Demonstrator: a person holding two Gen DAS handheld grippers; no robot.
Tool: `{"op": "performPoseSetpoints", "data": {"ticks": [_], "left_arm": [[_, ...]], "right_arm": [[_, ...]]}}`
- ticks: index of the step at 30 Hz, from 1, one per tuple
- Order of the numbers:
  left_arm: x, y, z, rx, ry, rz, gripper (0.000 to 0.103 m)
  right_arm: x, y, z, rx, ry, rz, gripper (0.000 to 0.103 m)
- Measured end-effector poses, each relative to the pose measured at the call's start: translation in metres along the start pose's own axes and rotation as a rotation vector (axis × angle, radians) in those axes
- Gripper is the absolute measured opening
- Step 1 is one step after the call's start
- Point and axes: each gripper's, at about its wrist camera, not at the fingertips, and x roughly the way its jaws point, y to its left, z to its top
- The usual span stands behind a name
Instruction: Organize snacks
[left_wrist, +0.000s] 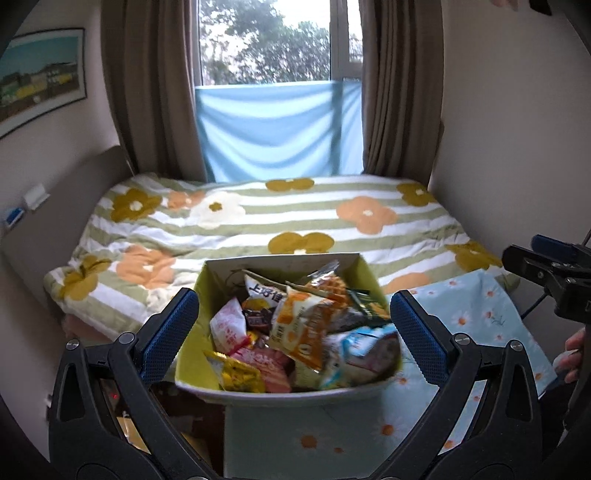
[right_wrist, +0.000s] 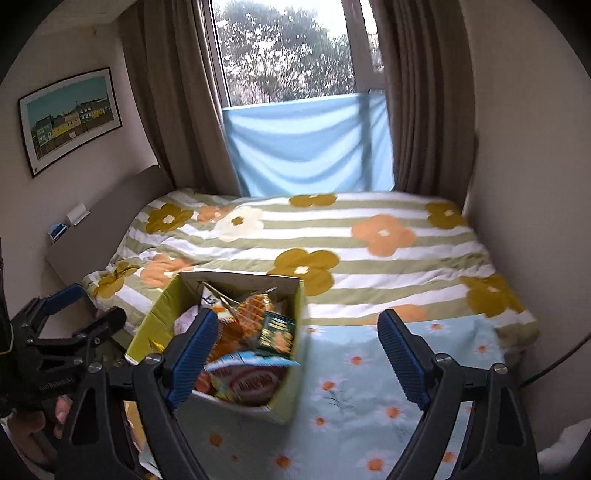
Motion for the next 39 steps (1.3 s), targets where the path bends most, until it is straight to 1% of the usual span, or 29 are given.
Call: {"op": "performPoseSetpoints", "data": {"ticks": [1,6,12,15,22,39], "left_arm": [[-0.007,-0.005,-0.004,-0.004,-0.008,-0.001,0.103],[-0.044,-0.028,-0.028,-0.024,-0.031,0.002,0.103],[-0.078,-0.052,-0.055,-0.018,-0.062,0.019,0.103],[-0.088,-0.06,-0.061,-0.013,-0.069,0.024,0.103],[-0.104,-0.069,-0.067,-0.001,-0.081,0.034,0.103],[-0.115,-0.069,-0.068,-0.002,-0.091,0.036,0.103]], "right_arm": [[-0.009,-0.003,-0.004,-0.004,-0.008,-0.01,0.103],[-0.049,-0.019,-0.034,-0.003,-0.047,-0.081,0.103],[-0.078,-0.028,-0.07,-0.02,-0.083,-0.149,0.103],[-0.086,-0.033,-0.08,-0.017,-0.092,-0.158,0.103],[-0.096,-0.04,-0.085,0.0,-0.107,-0.156,0.103],[-0.104,-0.035,-0.09,0.005,-0.118,-0.15,0.103]]}}
